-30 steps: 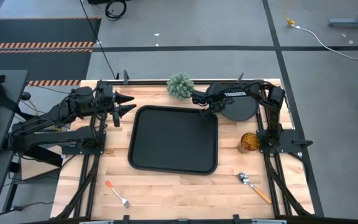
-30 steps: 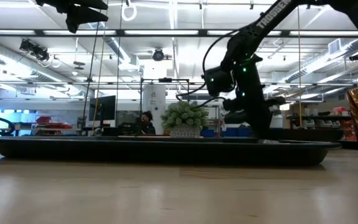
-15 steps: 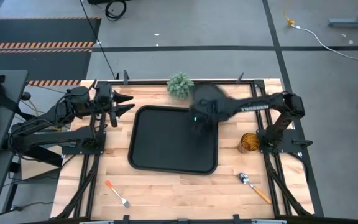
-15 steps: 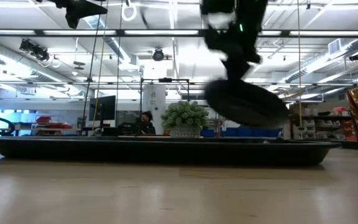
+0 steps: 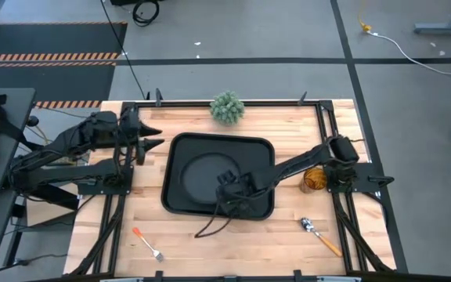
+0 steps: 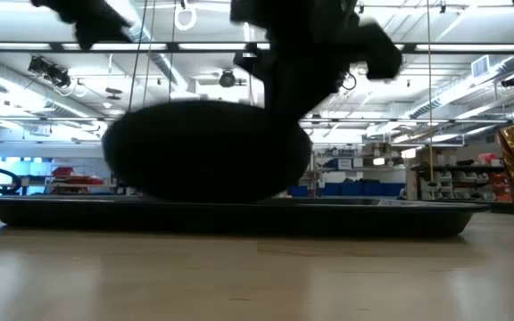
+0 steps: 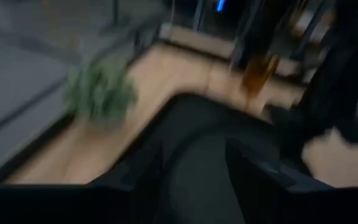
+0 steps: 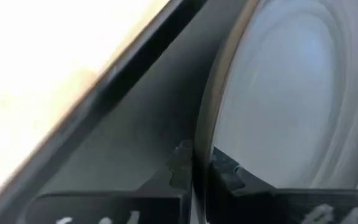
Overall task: Pick and place plate/cup/fork/spoon on tray
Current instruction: Put the black plate on the black serving tray
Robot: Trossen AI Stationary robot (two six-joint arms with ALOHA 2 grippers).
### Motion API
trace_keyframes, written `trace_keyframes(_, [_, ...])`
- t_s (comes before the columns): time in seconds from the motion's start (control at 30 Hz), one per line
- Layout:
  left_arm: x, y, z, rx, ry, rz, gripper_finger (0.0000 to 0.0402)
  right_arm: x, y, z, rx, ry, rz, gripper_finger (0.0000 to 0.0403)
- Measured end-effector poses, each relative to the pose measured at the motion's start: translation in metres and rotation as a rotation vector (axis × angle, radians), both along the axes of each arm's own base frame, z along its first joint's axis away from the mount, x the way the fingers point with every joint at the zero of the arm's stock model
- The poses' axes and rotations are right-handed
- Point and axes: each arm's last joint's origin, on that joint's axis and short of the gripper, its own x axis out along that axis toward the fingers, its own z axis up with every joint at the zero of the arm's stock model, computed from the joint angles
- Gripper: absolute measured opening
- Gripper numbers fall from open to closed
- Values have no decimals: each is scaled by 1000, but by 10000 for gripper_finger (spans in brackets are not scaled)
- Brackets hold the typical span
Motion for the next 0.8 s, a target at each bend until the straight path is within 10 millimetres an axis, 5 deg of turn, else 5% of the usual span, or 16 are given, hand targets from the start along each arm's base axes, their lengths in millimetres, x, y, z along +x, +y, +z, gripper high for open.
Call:
trace_keyframes(0.2, [-24, -7, -14, -143, 327, 52, 167, -1, -3, -13, -45, 62, 57, 20])
trace_keyframes(0.4, [-28, -9, -53, -277, 529, 99, 165, -9, -13, -16, -56, 167, 39, 25])
trace_keyframes(0.57, [-22, -7, -81, -297, 573, 100, 165, -9, -12, -16, -8, 175, 65, 34])
trace_keyframes(0.8, [-15, -5, -77, -335, 535, 116, 165, -5, -10, -18, 35, 135, 116, 40])
